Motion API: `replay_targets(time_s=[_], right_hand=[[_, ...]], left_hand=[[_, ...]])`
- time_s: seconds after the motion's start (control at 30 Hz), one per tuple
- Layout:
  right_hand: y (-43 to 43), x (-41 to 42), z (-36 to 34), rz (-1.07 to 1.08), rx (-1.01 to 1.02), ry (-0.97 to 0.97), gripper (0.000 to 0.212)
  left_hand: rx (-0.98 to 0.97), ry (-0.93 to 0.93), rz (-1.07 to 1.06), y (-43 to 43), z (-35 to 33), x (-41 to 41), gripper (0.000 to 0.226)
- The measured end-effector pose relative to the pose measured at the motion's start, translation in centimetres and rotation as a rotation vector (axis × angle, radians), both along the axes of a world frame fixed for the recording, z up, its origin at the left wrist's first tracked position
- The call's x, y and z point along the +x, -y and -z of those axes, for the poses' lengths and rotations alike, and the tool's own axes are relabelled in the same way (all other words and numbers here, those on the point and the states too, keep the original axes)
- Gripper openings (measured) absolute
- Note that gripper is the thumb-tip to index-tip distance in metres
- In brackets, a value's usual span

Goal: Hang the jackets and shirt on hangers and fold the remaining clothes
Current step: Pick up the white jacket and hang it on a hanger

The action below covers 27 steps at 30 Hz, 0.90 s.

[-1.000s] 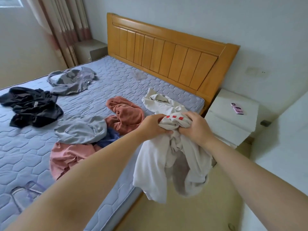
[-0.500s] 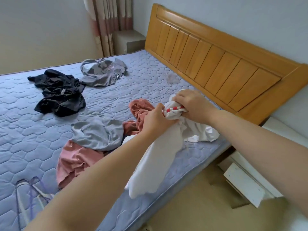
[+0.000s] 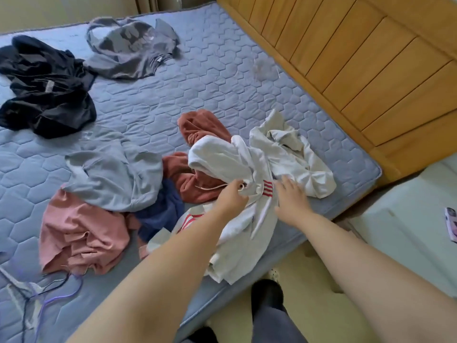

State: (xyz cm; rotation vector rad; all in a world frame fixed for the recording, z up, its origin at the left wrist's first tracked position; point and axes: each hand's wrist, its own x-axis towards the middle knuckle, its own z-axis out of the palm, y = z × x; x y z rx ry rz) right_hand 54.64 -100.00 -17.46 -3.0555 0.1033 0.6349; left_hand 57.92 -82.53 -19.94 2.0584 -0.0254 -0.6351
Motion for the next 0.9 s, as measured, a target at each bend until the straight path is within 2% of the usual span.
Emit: replay_targets(time_s=[0.27,0.4,0.53,0.7,0.73,0.77,0.83,0.9], right_hand=[[4.0,4.4,12.5,0.227,0.317,-0.123,0.068],[6.9,8.6,18.5,0.383,0.506,-0.194,0.079],[9.1,12.6,23.2,0.604,0.7,-0.154,0.087],[9.4,18.6,26.8,0.637,0.861,-0.177,0.102],[9.1,19.4,27.2,0.64,0.876,-0.211,0.096],[8.9,20.0,27.5,0.634,0.866,-0.25,0.08],[9.5,21.1,27.1,0.632,0.808,-0.225,0.039],[10.5,21.7,25.1,0.673,0.801,-0.079,0.019]], left_hand=[[0.152,-0.072,-0.094,4.3,11.2,3.7,0.056],[0.212,-0.236,-0.266,6.1,17.3,6.3,0.06],[-0.059,-0.398,-0.706,8.2,22.2,8.1,0.054],[-0.455,-0.466,-1.06,10.8,25.5,11.4,0.041],[-0.508,-0.481,-1.089,11.2,25.6,12.1,0.034],[-0.498,-0.475,-1.103,11.4,25.6,12.8,0.024],[-0.3,-0.383,-1.096,11.8,24.6,14.2,0.01],[-0.048,-0.207,-1.002,11.2,22.5,15.6,0.017]])
